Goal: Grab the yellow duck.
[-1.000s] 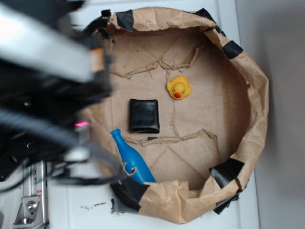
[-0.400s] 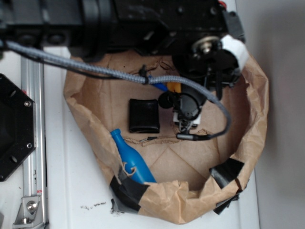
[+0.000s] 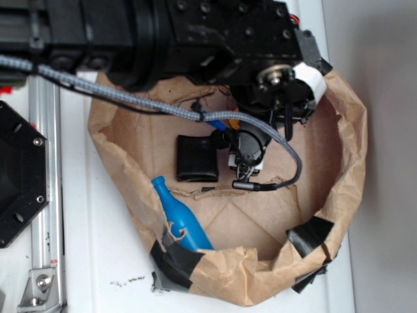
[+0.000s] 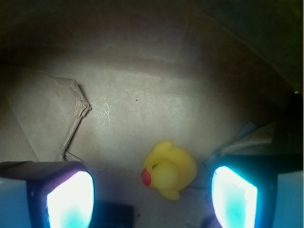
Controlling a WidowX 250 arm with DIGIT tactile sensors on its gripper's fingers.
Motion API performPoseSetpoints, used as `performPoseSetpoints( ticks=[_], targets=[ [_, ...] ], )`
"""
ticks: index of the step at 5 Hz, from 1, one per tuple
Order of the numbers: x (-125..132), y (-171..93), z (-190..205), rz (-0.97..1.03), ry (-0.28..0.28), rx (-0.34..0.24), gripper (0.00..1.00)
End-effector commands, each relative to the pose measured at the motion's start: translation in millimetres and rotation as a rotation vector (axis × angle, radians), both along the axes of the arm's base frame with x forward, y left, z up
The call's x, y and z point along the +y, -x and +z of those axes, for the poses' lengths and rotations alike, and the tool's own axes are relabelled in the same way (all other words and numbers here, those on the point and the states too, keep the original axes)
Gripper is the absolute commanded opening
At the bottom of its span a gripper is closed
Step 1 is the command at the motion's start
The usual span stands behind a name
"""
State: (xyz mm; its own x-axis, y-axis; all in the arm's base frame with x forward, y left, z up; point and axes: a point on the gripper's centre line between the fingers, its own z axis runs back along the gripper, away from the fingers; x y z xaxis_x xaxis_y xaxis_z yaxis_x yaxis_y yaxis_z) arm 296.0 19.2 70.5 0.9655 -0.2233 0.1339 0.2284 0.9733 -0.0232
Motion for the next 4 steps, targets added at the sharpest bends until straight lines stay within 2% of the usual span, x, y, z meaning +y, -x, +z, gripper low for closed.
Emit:
performPoseSetpoints(
  ticks=[1,2,3,4],
  targets=[
    [2.8,-4.8,12.5,0.002,-0.01,-0.047,1.0],
    [2.8,-4.8,12.5,0.002,-0.01,-0.047,1.0],
    [-7.1,-1.4,5.1,-0.002,0.009,-0.093,1.0],
    [-10.9,1.4,-1.3,-0.001,0.0,-0.083,1.0]
  ],
)
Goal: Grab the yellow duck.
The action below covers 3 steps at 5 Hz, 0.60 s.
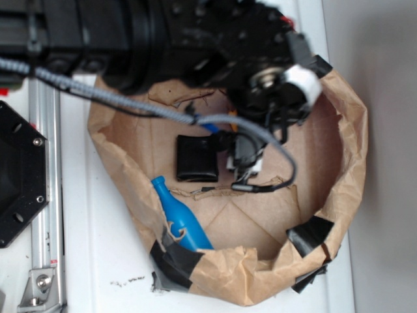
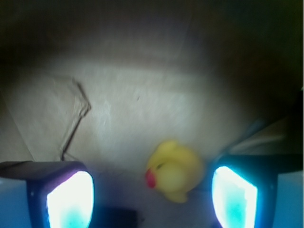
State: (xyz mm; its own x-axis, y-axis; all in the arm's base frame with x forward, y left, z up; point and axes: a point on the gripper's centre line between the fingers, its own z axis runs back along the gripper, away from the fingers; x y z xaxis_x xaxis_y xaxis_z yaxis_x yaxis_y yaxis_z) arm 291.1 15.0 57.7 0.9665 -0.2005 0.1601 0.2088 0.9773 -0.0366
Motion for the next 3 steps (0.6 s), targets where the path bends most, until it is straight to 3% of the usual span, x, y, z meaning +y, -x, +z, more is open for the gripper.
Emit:
performPoseSetpoints(
  ticks=[1,2,3],
  targets=[
    [4.7,-3.2,4.0,0.002,-0.017,-0.035,1.0],
    [23.6,1.2,-2.2,0.024,-0.02,-0.006,1.0],
    [31.9,3.9,-16.6,0.025,-0.048,-0.015,1.0]
  ],
)
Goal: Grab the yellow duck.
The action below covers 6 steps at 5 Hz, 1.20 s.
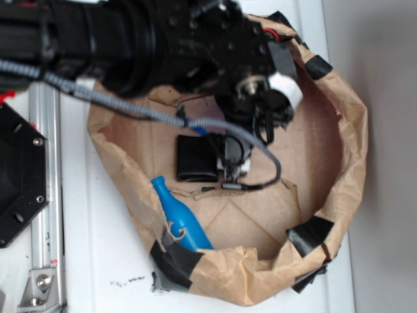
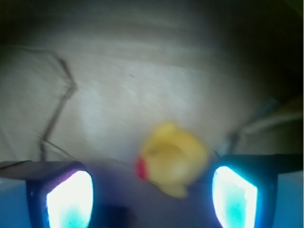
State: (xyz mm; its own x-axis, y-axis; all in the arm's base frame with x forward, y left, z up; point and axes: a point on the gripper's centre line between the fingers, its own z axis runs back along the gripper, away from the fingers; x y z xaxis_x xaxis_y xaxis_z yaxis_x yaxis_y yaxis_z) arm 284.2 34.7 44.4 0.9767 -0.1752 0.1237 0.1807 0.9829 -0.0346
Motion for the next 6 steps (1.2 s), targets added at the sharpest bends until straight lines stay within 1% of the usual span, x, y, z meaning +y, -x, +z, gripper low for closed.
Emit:
performPoseSetpoints(
  ticks=[1,2,4,6],
  targets=[
    [5.6,-10.5,-11.4,-0.019,-0.051,-0.129,1.0],
    [-2.8,-17.7,-13.8,-0.002,-0.039,-0.137,0.0],
    [-12.6,-19.1,-15.8,0.002,-0.012,-0.124,0.0],
    [-20.7,-22.0,-1.9,0.012,0.038,-0.137,0.0]
  ],
)
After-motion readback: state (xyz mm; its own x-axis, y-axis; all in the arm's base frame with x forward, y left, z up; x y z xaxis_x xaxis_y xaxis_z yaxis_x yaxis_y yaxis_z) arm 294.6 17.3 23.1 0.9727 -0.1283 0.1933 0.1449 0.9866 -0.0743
